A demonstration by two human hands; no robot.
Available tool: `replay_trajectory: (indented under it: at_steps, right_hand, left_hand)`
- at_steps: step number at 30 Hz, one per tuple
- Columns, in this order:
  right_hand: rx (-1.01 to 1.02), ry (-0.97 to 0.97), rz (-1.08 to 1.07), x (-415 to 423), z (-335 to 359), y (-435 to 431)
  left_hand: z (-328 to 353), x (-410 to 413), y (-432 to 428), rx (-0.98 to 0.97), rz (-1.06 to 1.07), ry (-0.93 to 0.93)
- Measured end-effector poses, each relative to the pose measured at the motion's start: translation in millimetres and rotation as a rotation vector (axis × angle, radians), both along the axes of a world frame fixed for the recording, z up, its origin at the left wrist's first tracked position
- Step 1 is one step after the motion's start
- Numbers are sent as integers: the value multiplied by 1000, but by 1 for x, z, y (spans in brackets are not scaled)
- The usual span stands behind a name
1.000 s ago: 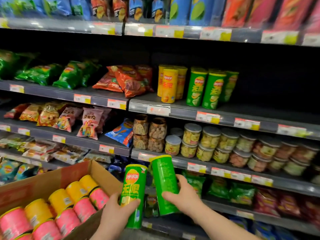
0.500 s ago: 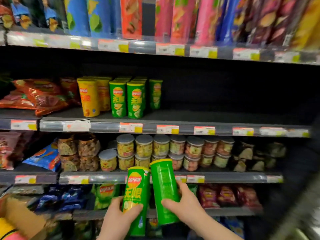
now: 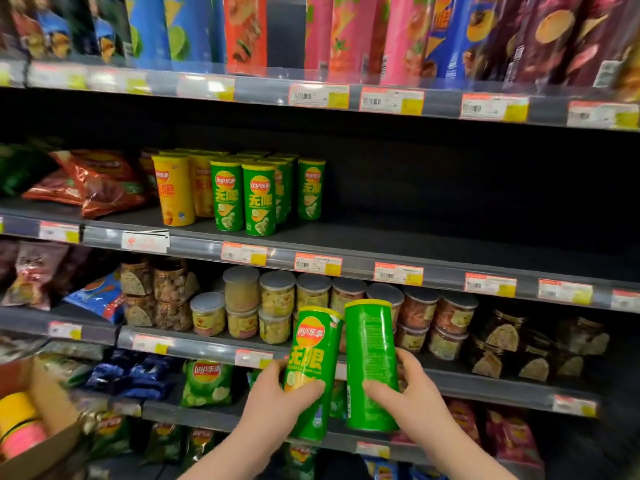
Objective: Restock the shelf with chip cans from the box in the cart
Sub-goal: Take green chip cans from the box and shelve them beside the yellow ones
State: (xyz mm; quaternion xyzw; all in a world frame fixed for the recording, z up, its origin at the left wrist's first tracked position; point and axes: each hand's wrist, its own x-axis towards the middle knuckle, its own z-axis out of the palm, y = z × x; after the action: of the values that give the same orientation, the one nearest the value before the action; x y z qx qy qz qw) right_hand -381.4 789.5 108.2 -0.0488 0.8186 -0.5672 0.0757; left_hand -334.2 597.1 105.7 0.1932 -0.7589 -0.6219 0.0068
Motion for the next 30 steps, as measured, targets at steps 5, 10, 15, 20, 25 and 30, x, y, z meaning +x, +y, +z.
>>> replay_trajectory:
  at_steps: [5, 10, 15, 20, 25, 30]
  right_hand:
    - [-86, 12, -22, -19, 5, 7]
    - [-55, 56, -77, -34, 12, 16]
    - [-67, 97, -150, -52, 35, 16]
    - [-70, 132, -187, -78, 48, -3]
    - [-144, 155, -193, -107, 52, -28]
    - [-181, 190, -204, -128, 59, -49]
  left_hand:
    - [18, -23, 2, -13, 10, 74]
    - [42, -63, -4, -38, 0, 196]
    - [73, -116, -17, -9, -13, 317]
    - [96, -171, -36, -69, -13, 430]
    - [110, -221, -56, -163, 6, 481]
    - [110, -261, -70, -171, 29, 493]
